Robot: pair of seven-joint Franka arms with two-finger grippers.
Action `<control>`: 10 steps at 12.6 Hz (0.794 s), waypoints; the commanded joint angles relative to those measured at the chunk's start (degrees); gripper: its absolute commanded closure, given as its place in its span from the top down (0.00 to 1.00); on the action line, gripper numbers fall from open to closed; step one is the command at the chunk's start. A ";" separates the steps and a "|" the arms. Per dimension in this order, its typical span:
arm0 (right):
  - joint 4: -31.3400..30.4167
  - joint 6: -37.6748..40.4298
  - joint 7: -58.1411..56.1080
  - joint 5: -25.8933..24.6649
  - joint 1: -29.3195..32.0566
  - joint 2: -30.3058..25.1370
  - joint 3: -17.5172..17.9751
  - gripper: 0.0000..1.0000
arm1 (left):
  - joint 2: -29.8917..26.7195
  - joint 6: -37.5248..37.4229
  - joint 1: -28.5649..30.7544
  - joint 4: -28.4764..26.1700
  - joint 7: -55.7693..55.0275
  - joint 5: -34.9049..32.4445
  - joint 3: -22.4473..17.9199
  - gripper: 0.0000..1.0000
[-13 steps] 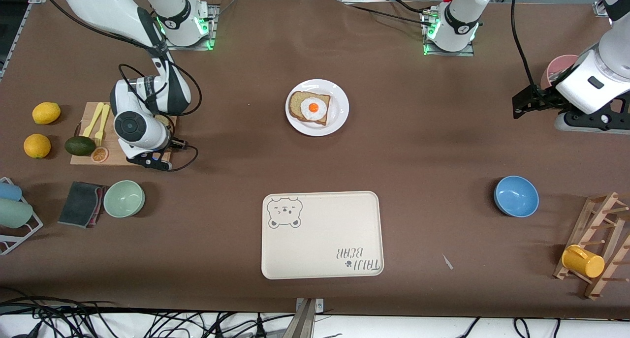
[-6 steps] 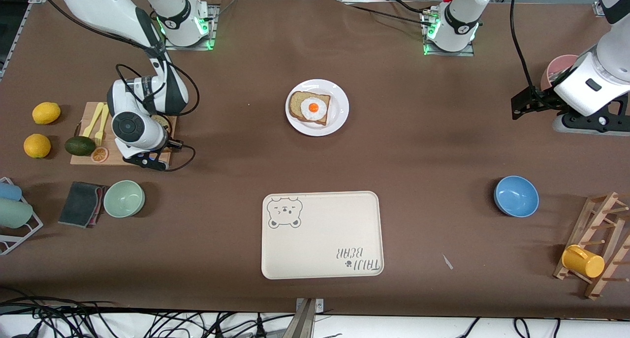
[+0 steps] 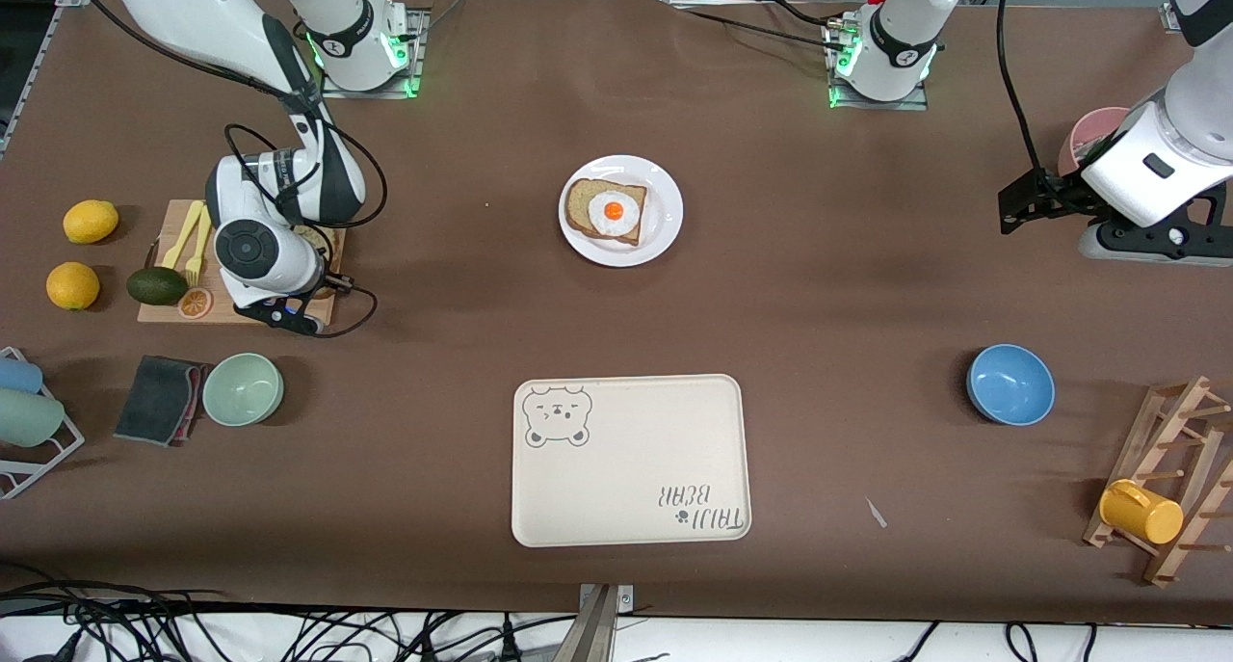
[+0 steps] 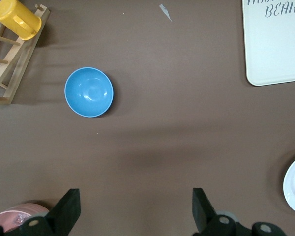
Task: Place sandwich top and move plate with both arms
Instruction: 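Grasp the bread slice edge with the right gripper and lift it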
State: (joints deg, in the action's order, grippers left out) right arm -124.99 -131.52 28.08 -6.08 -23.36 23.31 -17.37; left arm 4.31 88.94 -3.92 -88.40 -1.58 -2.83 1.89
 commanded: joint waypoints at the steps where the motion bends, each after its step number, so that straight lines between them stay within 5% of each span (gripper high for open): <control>1: 3.24 3.43 0.76 -0.60 0.16 -0.37 0.31 0.00 | 0.70 -0.35 -0.73 1.57 -0.45 -0.95 -0.04 1.00; 5: 16.33 23.03 -1.18 -0.51 0.16 -1.15 0.31 0.00 | 0.70 -0.35 -0.65 1.57 -0.45 -0.95 -0.04 1.00; 10: 21.10 25.87 -3.56 1.24 -0.45 -2.39 4.33 0.00 | 0.52 -0.35 -0.65 1.57 -0.45 -0.86 0.31 1.00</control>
State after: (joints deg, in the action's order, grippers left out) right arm -105.12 -107.17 25.44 -5.76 -23.62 21.53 -15.72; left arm 4.31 89.00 -4.13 -88.36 -1.58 -2.83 1.98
